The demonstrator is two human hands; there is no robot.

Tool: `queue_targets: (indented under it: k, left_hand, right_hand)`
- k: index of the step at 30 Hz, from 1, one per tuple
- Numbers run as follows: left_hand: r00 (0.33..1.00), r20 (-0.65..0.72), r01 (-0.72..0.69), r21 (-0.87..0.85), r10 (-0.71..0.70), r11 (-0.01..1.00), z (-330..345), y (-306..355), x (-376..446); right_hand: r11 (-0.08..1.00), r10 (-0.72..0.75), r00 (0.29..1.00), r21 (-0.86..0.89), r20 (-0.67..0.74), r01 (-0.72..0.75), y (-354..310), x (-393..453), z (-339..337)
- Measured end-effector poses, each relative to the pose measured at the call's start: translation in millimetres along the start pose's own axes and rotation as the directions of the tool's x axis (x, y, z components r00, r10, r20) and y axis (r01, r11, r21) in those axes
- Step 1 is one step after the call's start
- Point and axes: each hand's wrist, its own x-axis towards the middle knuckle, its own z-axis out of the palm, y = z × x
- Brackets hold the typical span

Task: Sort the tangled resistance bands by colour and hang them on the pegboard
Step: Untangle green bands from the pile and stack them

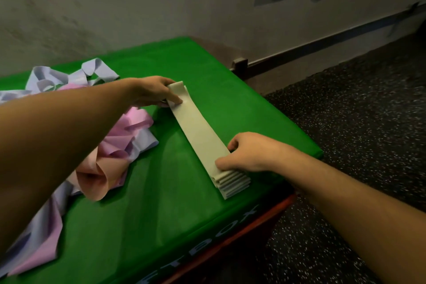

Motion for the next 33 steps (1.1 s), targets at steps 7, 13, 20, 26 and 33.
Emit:
queue_targets:
  k: [7, 13, 20, 26, 33]
  left_hand:
    - [0.997, -0.019, -0.068, 0.108, 0.071, 0.992, -3, 3, -5]
    - [0.984, -0.085, -0.157, 0.007, 0.157, 0.988, -17, -7, -37]
    - [0.957, -0.169, -0.24, -0.007, 0.235, 0.971, -40, -29, -116]
    - [0.9, -0.326, -0.295, 0.029, 0.288, 0.955, -25, -70, -209]
    - [0.738, -0.576, -0.385, 0.068, 0.352, 0.92, 42, -119, -281]
  right_hand:
    - [0.996, 0.003, 0.999, 0.084, 0.039, -0.006, -9, -8, 5]
    - [0.978, 0.068, 0.996, 0.191, 0.063, -0.079, -11, -3, 3]
    - [0.957, -0.042, 0.997, 0.288, 0.063, 0.022, -13, -11, 7]
    - [0.986, -0.141, 0.99, 0.092, 0.019, 0.139, -17, -25, 0]
    - [0.905, -0.308, 0.949, -0.327, -0.063, 0.272, -26, -36, -9]
